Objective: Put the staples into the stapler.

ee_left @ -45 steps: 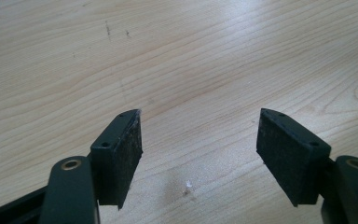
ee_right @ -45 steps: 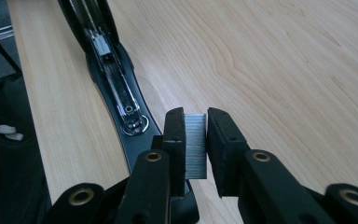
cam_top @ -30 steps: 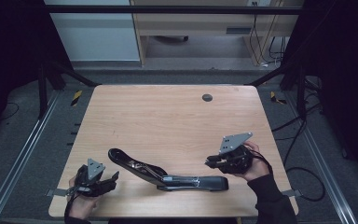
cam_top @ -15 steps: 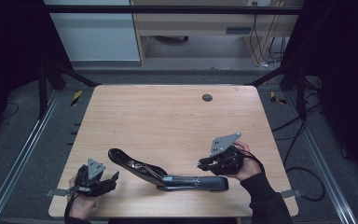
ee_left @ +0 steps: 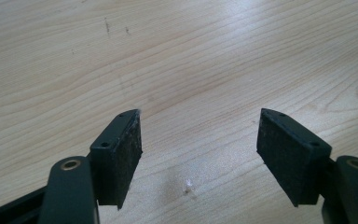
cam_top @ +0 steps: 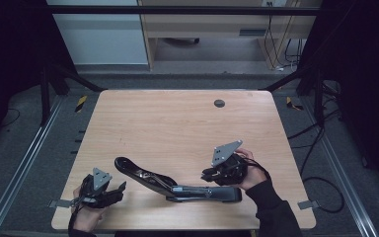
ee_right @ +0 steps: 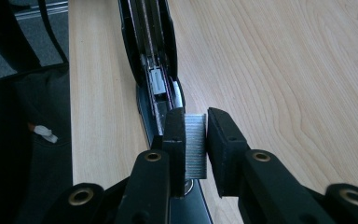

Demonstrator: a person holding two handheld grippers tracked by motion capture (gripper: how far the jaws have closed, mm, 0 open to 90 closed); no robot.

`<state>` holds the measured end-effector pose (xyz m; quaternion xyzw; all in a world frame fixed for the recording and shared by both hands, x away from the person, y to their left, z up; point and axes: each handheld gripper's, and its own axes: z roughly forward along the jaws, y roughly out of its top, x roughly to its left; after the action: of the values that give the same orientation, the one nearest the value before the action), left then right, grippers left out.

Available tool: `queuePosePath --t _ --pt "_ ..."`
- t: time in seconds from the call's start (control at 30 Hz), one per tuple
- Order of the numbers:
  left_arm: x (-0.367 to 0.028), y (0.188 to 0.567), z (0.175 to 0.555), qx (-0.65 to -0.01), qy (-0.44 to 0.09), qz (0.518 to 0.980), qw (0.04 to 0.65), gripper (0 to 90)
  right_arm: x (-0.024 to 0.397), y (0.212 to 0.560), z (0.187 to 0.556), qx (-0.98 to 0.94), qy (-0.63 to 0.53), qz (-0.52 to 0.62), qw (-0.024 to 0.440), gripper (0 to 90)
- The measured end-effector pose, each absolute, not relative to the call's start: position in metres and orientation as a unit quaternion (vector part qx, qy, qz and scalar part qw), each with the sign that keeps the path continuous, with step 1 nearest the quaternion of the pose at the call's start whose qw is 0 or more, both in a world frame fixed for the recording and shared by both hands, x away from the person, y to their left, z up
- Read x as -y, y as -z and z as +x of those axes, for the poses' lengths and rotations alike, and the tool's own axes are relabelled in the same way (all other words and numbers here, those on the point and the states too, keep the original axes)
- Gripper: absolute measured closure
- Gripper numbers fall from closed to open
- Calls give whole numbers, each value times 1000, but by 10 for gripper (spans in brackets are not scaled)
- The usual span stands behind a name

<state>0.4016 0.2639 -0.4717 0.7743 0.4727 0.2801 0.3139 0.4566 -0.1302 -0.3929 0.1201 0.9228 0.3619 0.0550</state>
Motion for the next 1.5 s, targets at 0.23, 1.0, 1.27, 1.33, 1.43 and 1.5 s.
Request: queuePosePath --t 0.23,1.0,1.27,1.33,1.43,1.5 --pt "-264 472 402 -473 -280 774 314 302 122 396 458 -926 -358 114 50 779" --pt "-264 472 402 -472 -279 775 314 301 100 405 461 -936 -338 94 34 779" --pt "-264 472 402 -472 -278 775 314 302 94 408 462 -940 -329 86 27 779" --pt "-264 472 402 -472 -278 775 314 302 92 409 462 -941 -329 81 25 779" --pt "-264 472 402 -472 -278 775 314 302 90 410 461 -943 -322 76 23 780" --pt "-264 472 402 -472 -278 775 314 301 89 412 462 -944 -320 74 21 779"
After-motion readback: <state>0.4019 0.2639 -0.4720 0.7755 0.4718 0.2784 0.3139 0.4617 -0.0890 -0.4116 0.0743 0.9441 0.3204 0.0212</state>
